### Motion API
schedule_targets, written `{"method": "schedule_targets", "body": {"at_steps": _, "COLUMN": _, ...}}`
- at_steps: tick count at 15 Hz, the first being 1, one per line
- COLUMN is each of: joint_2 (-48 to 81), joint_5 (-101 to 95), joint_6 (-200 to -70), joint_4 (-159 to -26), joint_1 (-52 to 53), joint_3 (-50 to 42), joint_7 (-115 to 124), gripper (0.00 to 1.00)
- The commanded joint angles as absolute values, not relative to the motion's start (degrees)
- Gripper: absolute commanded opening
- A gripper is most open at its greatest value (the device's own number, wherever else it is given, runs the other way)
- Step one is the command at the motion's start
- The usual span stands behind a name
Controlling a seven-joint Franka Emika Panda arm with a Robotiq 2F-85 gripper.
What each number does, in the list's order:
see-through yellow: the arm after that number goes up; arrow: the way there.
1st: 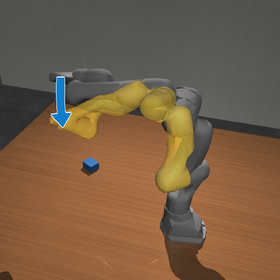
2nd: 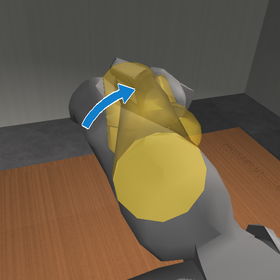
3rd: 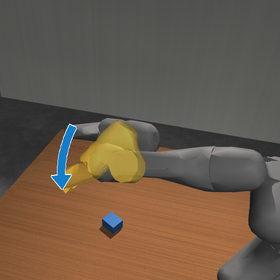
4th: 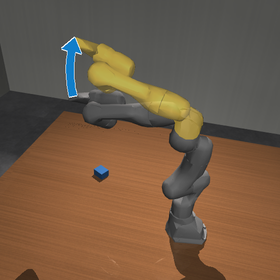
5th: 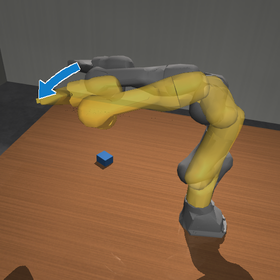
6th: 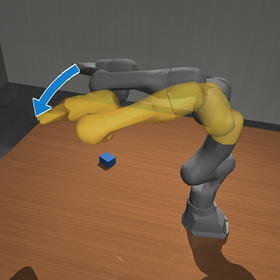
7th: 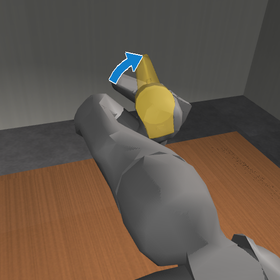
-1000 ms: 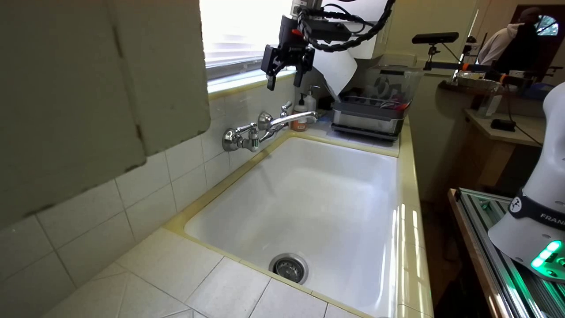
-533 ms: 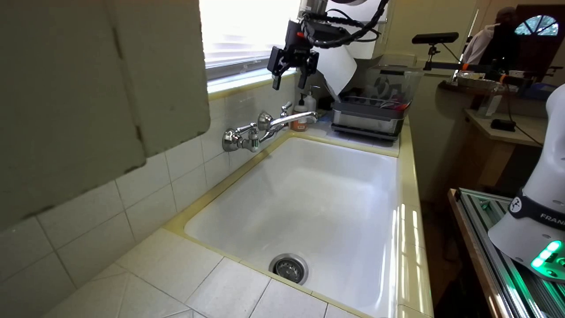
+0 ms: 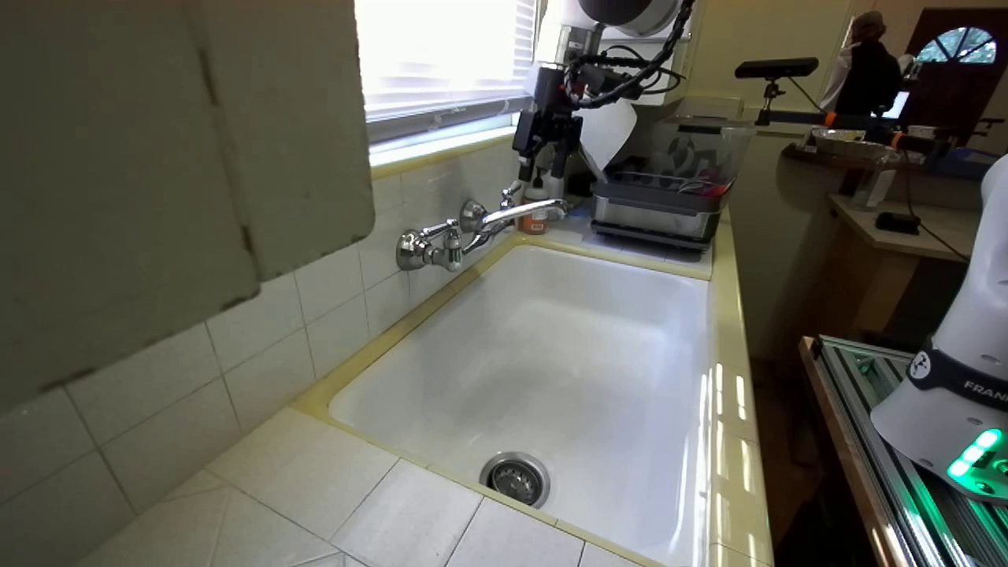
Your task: Push the faucet handle on the left backwards then push the faucet to the right.
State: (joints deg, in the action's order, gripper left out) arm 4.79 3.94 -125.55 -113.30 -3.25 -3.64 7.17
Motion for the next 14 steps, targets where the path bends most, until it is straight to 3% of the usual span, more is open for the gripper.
{"method": "schedule_targets", "body": {"at_steps": 1, "joint_2": 5.18, "joint_5": 4.38, "joint_6": -123.81, "joint_4": -114.4, "joint_1": -4.18, "joint_3": -3.98, "joint_7": 0.91, "gripper": 1.0}}
{"method": "schedule_targets", "body": {"at_steps": 11, "joint_2": 9.66, "joint_5": 3.04, "joint_6": -126.76, "joint_4": -114.3, "joint_1": -4.9, "joint_3": -4.15, "joint_7": -5.3, "gripper": 1.0}}
{"method": "schedule_targets", "body": {"at_steps": 12, "joint_2": 9.98, "joint_5": 3.03, "joint_6": -126.89, "joint_4": -114.12, "joint_1": -4.91, "joint_3": -4.12, "joint_7": -5.65, "gripper": 0.8}}
{"method": "schedule_targets", "body": {"at_steps": 13, "joint_2": 10.27, "joint_5": 3.04, "joint_6": -127.02, "joint_4": -113.93, "joint_1": -4.91, "joint_3": -4.08, "joint_7": -6.1, "gripper": 0.8}}
{"method": "schedule_targets", "body": {"at_steps": 14, "joint_2": 10.58, "joint_5": 2.83, "joint_6": -127.05, "joint_4": -113.67, "joint_1": -4.89, "joint_3": -4.08, "joint_7": -6.45, "gripper": 0.9}}
